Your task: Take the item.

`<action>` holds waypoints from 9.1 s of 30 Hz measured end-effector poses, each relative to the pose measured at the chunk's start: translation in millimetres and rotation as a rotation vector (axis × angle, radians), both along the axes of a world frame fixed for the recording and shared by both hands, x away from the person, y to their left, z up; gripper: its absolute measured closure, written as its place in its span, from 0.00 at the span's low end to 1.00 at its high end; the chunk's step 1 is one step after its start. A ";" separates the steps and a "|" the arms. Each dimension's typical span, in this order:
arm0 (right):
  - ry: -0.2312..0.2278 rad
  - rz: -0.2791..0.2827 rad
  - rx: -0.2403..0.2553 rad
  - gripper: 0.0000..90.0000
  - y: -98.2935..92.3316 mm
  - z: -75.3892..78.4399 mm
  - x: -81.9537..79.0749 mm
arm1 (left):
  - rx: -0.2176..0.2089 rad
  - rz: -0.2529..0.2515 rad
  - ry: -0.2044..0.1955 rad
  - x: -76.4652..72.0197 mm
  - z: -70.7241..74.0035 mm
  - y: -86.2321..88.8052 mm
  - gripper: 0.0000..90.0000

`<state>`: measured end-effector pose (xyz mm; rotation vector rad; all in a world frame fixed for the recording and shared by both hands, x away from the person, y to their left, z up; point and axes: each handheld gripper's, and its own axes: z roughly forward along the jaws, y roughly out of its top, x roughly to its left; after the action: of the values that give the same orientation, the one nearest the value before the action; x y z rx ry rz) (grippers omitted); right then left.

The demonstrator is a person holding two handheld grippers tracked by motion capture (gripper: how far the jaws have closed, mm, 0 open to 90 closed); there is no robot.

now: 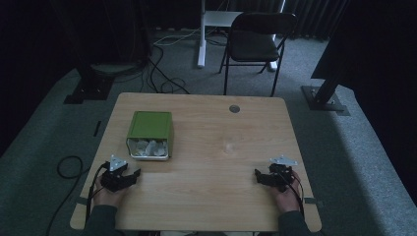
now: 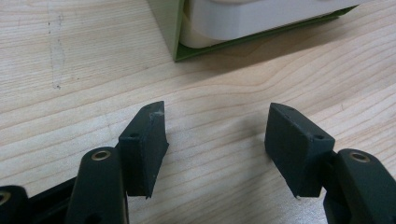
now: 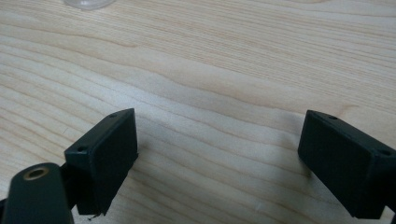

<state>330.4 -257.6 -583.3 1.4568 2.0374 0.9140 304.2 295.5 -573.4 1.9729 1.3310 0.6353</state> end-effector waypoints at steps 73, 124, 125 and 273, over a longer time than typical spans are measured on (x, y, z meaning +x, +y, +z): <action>-0.001 -0.008 -0.003 0.13 0.8 -0.2 -4.8 | 0.042 -0.239 -0.093 11.3 64.9 -67.9 0.56; -0.001 -0.008 -0.002 0.13 0.9 -0.2 -4.9 | -0.006 -0.254 -0.043 17.1 49.2 -66.8 0.55; -0.001 -0.008 -0.003 0.13 0.8 -0.2 -4.8 | -0.005 -0.255 -0.042 16.5 49.3 -66.6 0.55; 0.001 -0.009 -0.001 0.13 1.1 -0.2 -5.2 | 0.012 -0.231 -0.135 -12.5 105.4 -62.2 0.99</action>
<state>325.2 -256.5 -583.4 1.4652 2.0300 0.9085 291.7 233.4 -467.9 2.0176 1.0032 0.6531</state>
